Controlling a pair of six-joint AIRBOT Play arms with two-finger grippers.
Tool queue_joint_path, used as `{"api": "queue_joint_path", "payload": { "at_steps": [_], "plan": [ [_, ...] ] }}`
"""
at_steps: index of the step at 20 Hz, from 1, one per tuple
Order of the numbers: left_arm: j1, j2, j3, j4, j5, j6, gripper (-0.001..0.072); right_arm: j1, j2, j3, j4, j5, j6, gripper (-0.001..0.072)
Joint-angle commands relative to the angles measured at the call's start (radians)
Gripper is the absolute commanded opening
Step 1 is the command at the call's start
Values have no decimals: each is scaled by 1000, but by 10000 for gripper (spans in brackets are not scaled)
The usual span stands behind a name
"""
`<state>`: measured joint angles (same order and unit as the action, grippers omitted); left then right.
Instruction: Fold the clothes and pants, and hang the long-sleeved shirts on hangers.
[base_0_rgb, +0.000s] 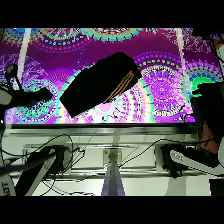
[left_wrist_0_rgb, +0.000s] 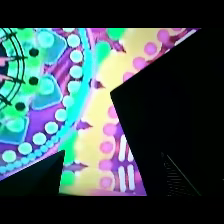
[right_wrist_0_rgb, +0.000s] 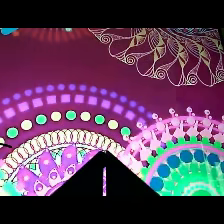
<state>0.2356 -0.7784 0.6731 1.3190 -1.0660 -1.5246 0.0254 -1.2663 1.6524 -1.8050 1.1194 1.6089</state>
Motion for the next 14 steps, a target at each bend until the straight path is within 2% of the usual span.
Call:
{"api": "queue_joint_path", "payload": {
  "at_steps": [1, 2, 3, 7, 8, 10, 14],
  "plan": [
    [13, 105, -188, -73, -35, -69, 620, 0, -37, -2, 1, -8, -6, 25],
    [13, 101, -237, -116, -37, -67, 520, 0, -43, -2, 1, -8, -6, 25],
    [13, 97, -292, -179, -19, -53, 513, 0, -47, -2, 1, -9, -7, 25],
    [13, 73, -434, -433, 151, 79, 533, 0, -51, -2, 1, -10, -7, 25],
    [13, 63, -446, -467, 193, 121, 559, 0, -51, -2, 1, -11, -7, 25],
    [13, 28, -447, -518, 261, 183, 557, 0, -51, -2, 0, -15, -8, 26],
    [-37, -125, -446, -575, 325, 302, 555, -17, -52, -2, -21, -37, -121, 25]
  ]
}}
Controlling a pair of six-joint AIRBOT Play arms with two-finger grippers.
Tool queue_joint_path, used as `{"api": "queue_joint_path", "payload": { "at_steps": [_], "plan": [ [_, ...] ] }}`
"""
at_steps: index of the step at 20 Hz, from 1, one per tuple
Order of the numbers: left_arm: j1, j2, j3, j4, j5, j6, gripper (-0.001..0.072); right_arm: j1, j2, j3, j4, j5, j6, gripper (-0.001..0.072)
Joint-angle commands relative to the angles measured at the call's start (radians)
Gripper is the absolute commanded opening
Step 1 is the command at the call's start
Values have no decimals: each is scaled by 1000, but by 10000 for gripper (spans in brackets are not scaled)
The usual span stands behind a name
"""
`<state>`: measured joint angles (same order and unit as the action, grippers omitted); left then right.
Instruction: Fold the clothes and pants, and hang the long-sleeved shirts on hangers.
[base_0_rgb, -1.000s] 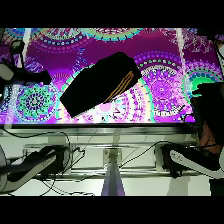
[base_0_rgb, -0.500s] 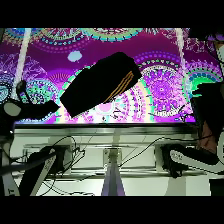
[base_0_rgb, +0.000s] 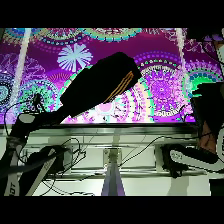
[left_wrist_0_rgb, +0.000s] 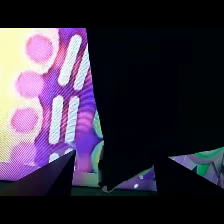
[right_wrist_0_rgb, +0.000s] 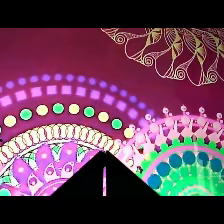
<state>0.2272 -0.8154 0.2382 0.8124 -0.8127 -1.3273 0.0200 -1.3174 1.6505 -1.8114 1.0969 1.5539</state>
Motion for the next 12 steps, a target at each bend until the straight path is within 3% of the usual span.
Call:
{"api": "queue_joint_path", "payload": {
  "at_steps": [1, 5, 7, 10, 12],
  "plan": [
    [-45, -128, -10, -89, 85, 127, 521, -26, -1, 0, -14, -19, -75, 25],
    [-89, -224, 6, -312, 86, 351, 163, -155, -45, -14, 42, 16, -77, 24],
    [-81, -220, 67, -300, 42, 396, 12, -233, -83, -56, 217, 90, -160, 23],
    [-46, -221, 240, -188, -89, 404, 12, -315, -152, -172, 689, 241, -465, 24],
    [-23, -221, 362, -105, -172, 403, 12, -315, -196, -260, 944, 267, -523, 60]
  ]
}}
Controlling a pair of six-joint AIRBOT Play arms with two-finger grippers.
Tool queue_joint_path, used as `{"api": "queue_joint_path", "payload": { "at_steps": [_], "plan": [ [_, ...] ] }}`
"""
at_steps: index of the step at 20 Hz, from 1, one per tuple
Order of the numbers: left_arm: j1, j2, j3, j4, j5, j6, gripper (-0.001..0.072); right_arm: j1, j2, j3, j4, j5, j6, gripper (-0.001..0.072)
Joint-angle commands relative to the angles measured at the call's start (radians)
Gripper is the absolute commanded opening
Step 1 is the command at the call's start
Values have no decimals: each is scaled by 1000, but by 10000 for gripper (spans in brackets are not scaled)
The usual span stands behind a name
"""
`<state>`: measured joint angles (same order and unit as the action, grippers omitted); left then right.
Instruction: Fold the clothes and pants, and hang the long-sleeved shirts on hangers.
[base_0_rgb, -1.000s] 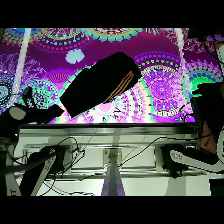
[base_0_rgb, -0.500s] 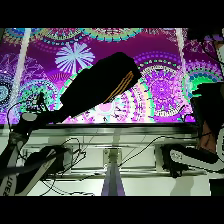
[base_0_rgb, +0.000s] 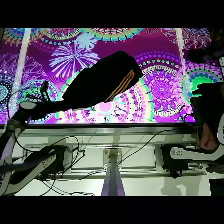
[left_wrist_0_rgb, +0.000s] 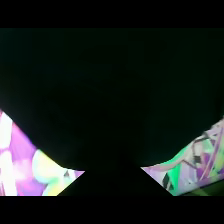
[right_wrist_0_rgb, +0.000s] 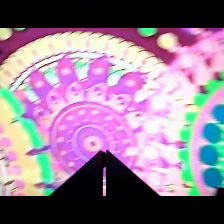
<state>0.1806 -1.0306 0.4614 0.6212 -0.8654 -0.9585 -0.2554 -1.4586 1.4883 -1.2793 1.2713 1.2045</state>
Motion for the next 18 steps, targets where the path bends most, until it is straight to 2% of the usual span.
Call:
{"api": "queue_joint_path", "payload": {
  "at_steps": [1, 2, 7, 11, 15, 16, 17, 18],
  "plan": [
    [35, -6, 193, 129, -143, 31, 12, -21, -76, -142, 483, 76, -174, 294],
    [42, -6, 233, 159, -149, 31, 12, 5, -93, -182, 517, 52, -173, 483],
    [44, -11, 269, 164, -138, 31, 12, 208, -190, -267, 539, -186, -166, 534],
    [44, -11, 269, 164, -137, 31, 12, 295, -281, -252, 545, -328, -86, 534],
    [44, -11, 269, 164, -104, 31, 12, 299, -355, -194, 544, -398, -49, 523],
    [44, -11, 269, 164, -83, 31, 12, 299, -364, -176, 545, -408, -48, 491],
    [44, -11, 269, 164, -68, 31, 12, 299, -369, -158, 544, -417, -47, 415],
    [44, -11, 269, 164, -60, 31, 12, 300, -369, -146, 545, -433, -48, 303]
  ]
}}
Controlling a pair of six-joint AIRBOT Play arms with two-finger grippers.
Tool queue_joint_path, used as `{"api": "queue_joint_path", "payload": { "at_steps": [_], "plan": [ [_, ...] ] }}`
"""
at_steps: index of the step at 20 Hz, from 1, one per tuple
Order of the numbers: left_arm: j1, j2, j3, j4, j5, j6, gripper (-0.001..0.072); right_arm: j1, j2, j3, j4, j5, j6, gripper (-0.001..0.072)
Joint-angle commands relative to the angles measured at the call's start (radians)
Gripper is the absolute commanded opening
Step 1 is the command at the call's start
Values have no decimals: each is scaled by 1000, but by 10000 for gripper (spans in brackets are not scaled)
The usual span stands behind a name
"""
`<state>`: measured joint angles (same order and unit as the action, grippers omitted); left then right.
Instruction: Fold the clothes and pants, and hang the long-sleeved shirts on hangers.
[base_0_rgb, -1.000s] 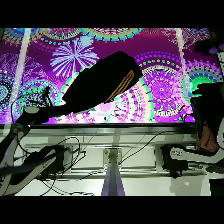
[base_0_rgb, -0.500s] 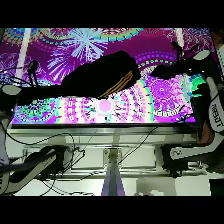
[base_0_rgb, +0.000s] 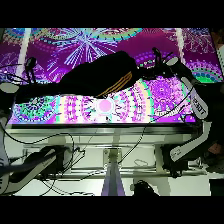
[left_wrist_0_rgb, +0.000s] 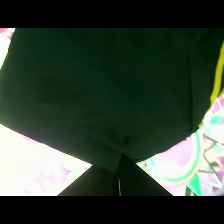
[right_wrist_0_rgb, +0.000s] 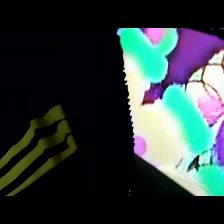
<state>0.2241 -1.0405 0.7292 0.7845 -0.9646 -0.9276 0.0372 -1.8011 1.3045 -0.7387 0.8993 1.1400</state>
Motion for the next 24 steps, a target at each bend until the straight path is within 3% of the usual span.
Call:
{"api": "queue_joint_path", "payload": {
  "at_steps": [1, 2, 3, 7, 10, 15, 19, 24],
  "plan": [
    [0, -1, 1, 1, 41, 0, 12, 7, -26, 55, 4, -63, 14, 155],
    [0, -1, 1, 0, 40, -1, 12, 7, -25, 76, 4, -51, 10, 62],
    [0, -1, 2, -3, 41, -32, 11, 7, -21, 100, 4, -18, 6, 26],
    [13, 3, 123, -17, 40, -152, 10, 7, 64, 232, 4, 163, -65, 25],
    [29, 3, 347, -47, 40, -196, 10, 7, 218, 334, 5, 187, -65, 25],
    [85, 42, 696, -153, 41, -196, 11, 6, 519, 481, 4, 154, -61, 26],
    [159, 194, 768, -155, 85, -193, 11, 7, 723, 532, 15, 151, -37, 26],
    [290, 423, 768, 28, 209, -184, 11, 7, 893, 532, 120, 209, 94, 25]
  ]
}}
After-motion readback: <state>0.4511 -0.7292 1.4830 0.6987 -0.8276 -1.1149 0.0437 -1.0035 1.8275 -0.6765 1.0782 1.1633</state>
